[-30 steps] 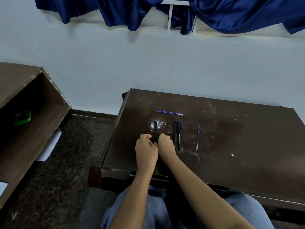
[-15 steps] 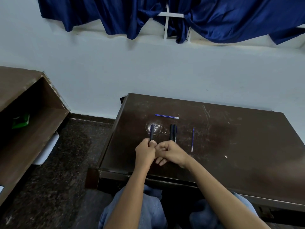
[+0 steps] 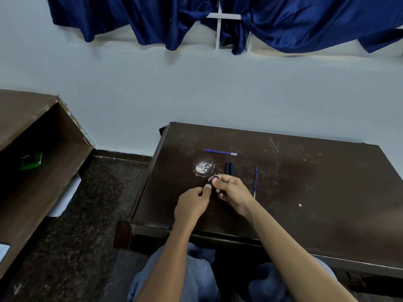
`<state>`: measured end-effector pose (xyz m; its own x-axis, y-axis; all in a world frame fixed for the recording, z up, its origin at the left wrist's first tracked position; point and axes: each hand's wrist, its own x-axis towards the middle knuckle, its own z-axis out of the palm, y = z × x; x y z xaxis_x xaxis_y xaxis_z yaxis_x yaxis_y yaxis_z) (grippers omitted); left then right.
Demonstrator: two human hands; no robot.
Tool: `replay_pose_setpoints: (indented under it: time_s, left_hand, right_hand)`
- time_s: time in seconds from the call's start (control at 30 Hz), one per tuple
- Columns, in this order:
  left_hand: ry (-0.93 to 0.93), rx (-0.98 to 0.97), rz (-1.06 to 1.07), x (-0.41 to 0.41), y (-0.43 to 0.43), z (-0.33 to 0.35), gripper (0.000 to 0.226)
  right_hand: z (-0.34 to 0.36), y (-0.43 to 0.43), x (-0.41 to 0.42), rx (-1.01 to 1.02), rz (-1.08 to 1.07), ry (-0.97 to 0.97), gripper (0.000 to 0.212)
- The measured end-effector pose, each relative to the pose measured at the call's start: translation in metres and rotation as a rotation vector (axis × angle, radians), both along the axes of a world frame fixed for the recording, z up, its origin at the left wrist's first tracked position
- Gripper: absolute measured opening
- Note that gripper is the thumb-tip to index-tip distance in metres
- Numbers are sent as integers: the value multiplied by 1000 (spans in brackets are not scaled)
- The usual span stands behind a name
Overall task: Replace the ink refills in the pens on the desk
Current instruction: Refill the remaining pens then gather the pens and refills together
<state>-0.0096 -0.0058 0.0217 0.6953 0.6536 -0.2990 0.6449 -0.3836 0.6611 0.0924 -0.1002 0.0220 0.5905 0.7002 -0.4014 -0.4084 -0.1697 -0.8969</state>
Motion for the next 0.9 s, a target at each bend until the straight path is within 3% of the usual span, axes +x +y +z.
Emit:
replay_pose_setpoints:
  time_s: [0.33, 0.53, 0.7, 0.8, 0.9]
  left_hand:
    - [-1, -51, 35, 1, -2, -1, 53]
    - [78, -101, 40, 1, -1, -4, 51]
    - [121, -99, 46, -3, 1, -8, 52]
    - [81, -124, 78, -2, 2, -8, 45]
    - [23, -162, 131, 1, 2, -5, 34]
  right_hand:
    - [16, 9, -4, 111, -73, 165, 22]
    - [2, 19, -8, 75, -176, 257, 21]
    - [-10, 21, 13, 82, -538, 384, 20]
    - [-21, 14, 25, -115, -535, 138, 14]
    - [-33, 7, 17, -404, -293, -398, 16]
